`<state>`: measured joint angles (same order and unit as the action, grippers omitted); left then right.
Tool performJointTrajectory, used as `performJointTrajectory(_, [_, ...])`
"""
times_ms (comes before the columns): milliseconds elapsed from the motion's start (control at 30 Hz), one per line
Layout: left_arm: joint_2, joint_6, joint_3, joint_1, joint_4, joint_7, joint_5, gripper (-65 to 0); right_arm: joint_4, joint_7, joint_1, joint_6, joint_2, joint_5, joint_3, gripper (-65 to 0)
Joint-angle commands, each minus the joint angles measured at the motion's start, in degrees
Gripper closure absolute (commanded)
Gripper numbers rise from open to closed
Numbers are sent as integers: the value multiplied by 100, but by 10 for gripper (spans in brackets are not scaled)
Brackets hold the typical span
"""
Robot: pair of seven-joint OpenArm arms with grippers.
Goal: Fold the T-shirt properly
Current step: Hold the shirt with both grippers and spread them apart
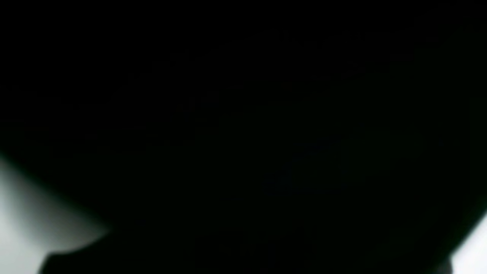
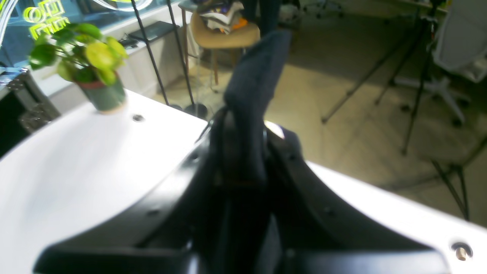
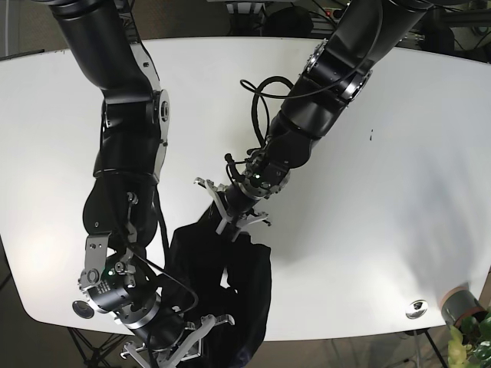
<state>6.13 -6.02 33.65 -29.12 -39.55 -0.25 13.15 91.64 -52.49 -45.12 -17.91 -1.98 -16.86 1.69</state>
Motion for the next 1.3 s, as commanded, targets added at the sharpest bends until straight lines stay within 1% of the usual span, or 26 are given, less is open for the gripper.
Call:
performJointTrajectory(0, [-231,18,-301,-2,-744,56,35,0,-210,339,-257,64,88,-41,239,-19])
performJointTrajectory(133, [-459,0,-802,148,-1561,539,0,0,-596,656,-345,72,123,-41,327,-19])
performJointTrajectory(200, [-688,0,-1004,156,-2054,830,0,0,-913,867,-398,90,273,-32,336,-19])
performJointTrajectory(300, [-943,0,-1189,156,-2643,1146,8,0,-1212,1016,-529,116,299,-32,336,-19])
performJointTrajectory(367, [-1136,0,-1330,156,-3065,1383,26,0,-1396,1034,-617,248,316,-32,336,-19])
performJointTrajectory(400, [-1259,-9,-1453,156,-3302,1515,26,0,-1520,1051,-670,345,378,-32,336,-19])
performJointTrajectory(467, [-1470,-18,-1690,130,-3592,1673,35,0,-1818,1253,-820,451,475,-41,301,-19])
performJointTrajectory(533, [-1637,-26,-1901,77,-3759,1717,35,0,-2100,1403,-951,494,510,-41,292,-19])
performJointTrajectory(600, [-1796,-35,-2042,-2,-3953,1717,35,0,-2240,1394,-1092,494,519,-41,292,-19])
performJointTrajectory(700, [-2103,-211,-2218,-143,-4085,1717,35,0,-2267,1412,-1198,512,607,-32,301,-19])
performJointTrajectory(767, [-2261,-308,-2393,-292,-4093,1717,35,0,-2267,1403,-1268,644,651,-41,292,-19])
performJointTrajectory(900, [-2508,-448,-2692,-503,-4093,1726,35,0,-2258,1385,-1409,705,668,-50,292,-19])
performJointTrajectory(1000, [-2631,-492,-2859,-661,-4076,1823,26,0,-2267,1385,-1505,723,677,-50,292,-19])
performJointTrajectory(1100, [-2710,-501,-3009,-775,-4093,2166,35,0,-2267,1385,-1496,723,686,-50,292,-19])
performJointTrajectory(1267, [-2710,-501,-3255,-749,-4129,2254,35,0,-2249,1385,-1162,723,686,-68,336,-19])
